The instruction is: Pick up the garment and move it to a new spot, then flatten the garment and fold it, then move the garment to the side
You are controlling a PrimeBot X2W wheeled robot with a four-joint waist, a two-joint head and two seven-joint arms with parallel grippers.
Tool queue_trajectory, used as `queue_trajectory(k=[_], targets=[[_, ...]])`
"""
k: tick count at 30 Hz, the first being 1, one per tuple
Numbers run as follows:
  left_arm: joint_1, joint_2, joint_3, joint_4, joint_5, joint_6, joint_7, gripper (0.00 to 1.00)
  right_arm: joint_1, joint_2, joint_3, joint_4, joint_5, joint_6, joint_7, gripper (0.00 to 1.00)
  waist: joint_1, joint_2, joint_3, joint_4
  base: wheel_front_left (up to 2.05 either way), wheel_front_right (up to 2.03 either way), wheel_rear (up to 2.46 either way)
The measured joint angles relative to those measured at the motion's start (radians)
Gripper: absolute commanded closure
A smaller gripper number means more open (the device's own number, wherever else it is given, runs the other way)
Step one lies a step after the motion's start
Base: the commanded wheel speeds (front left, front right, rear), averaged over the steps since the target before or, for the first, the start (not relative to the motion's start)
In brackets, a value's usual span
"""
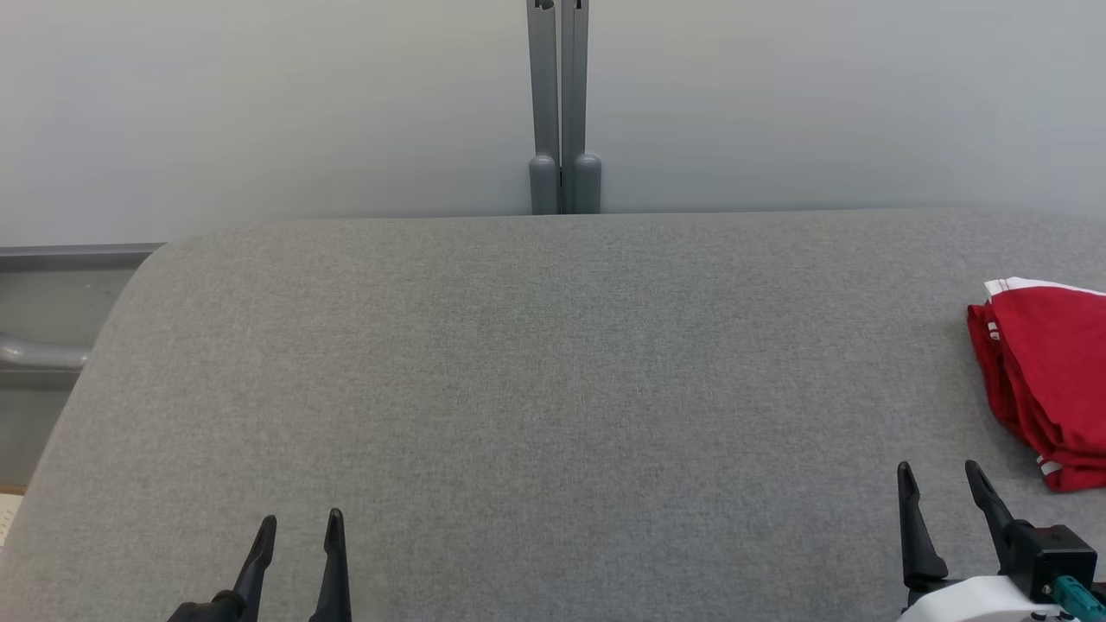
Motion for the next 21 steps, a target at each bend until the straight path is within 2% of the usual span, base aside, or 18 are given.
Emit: queue_trajectory(k=[5, 6, 12, 21], targets=[[-0.016, 0.0, -0.03, -0.002, 0.002, 0.0, 0.0, 0.0, 0.001, 0.0, -0.014, -0.001, 0.005, 0.0, 0.0, 0.0, 0.0, 0.0, 0.005, -0.001, 0.0, 0.0, 0.0], [-0.018, 0.0, -0.038, -0.004, -0.001, 0.0, 0.0, 1.0, 0.001, 0.0, -0.016, 0.001, 0.007, 0.0, 0.0, 1.0, 0.0, 0.0, 0.005, -0.001, 0.0, 0.0, 0.0], [0.005, -0.005, -0.044, 0.038, -0.01, 0.0, 0.004, 1.0, 0.005, 0.014, -0.016, 0.054, 0.018, 0.0, 0.016, 1.0, 0.0, 0.0, 0.007, -0.002, 0.0, 0.0, 0.0], [-0.01, -0.001, -0.036, 0.041, -0.185, 0.0, 0.039, 1.0, -0.008, 0.013, -0.016, 0.061, 0.2, 0.0, 0.061, 1.0, 0.0, 0.0, 0.011, -0.008, 0.0, 0.0, 0.0]])
